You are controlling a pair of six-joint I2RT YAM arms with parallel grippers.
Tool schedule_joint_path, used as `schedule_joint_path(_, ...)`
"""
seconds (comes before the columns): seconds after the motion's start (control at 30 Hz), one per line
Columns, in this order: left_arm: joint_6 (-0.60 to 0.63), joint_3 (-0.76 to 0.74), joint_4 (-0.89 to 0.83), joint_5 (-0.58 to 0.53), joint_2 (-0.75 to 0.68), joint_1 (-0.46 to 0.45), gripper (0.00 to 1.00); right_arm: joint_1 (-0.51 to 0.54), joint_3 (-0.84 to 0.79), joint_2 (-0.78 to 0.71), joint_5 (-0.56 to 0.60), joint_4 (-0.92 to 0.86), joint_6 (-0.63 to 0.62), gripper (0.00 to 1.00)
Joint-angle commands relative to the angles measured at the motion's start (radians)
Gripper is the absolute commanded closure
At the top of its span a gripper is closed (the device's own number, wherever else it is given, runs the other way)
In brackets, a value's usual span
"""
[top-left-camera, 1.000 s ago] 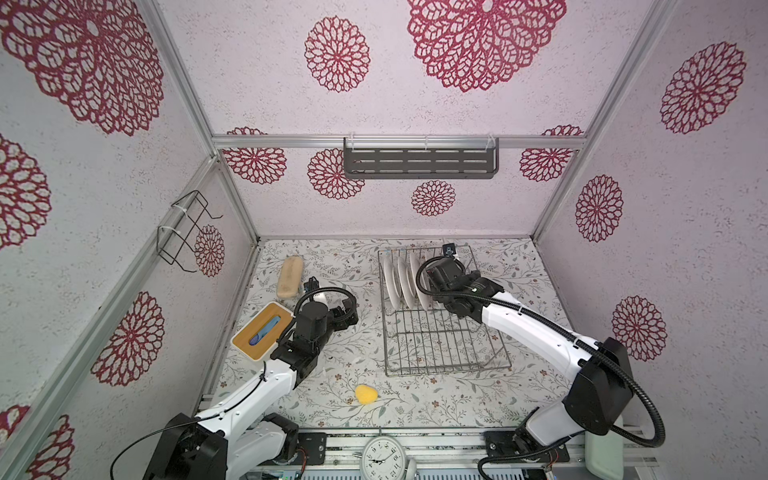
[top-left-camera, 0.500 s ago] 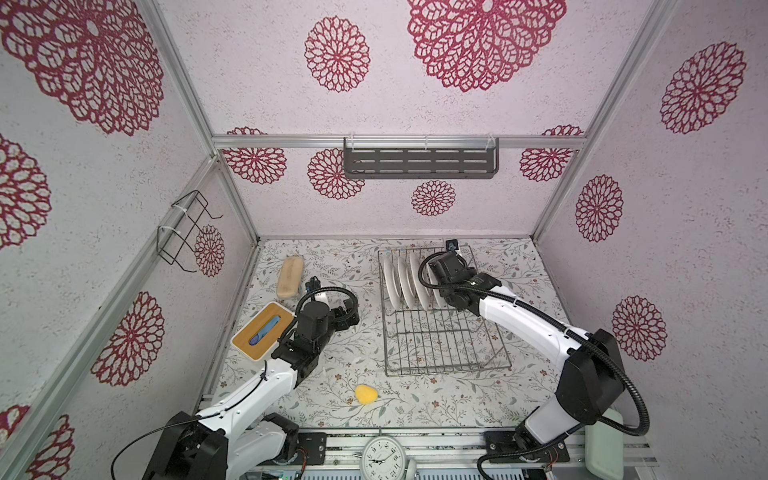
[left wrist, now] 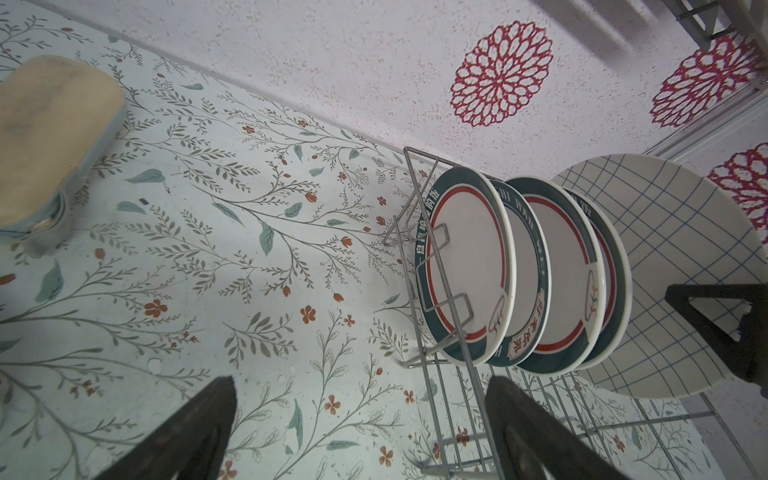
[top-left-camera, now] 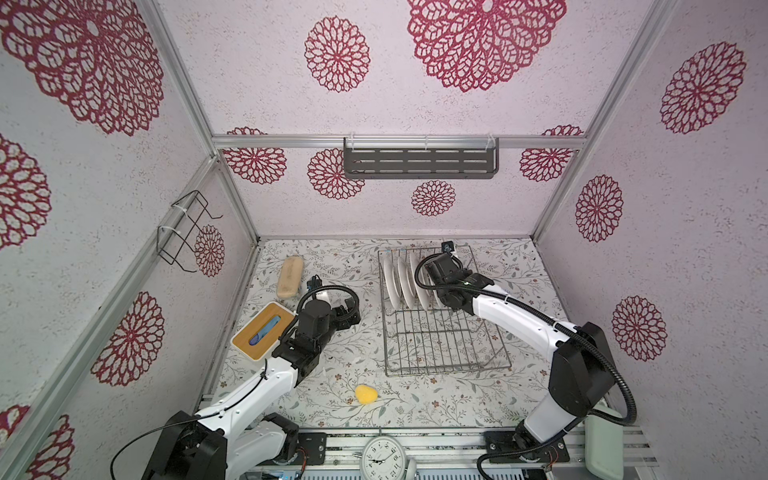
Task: Unload the plates from the dish rack
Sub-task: 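Close the right gripper on the rim of the blue-grid plate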
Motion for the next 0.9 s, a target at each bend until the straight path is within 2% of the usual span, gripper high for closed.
schedule_joint_path(0.0,0.007,0.025,-0.005,-0.005,-0.003,-0.010,0.02,-0.003,0.032,-0.005,0.044,0.012,-0.006,0.71)
schedule_joint_path(0.2,0.008,0.023,-0.009,-0.008,-0.005,-0.013,0.02,-0.003,0.032,0.007,0.045,0.012,-0.009,0.80)
schedule_joint_path(0.87,0.007,0.017,-0.021,-0.017,-0.016,-0.018,0.03,0.001,0.035,0.022,0.084,0.003,-0.025,0.92)
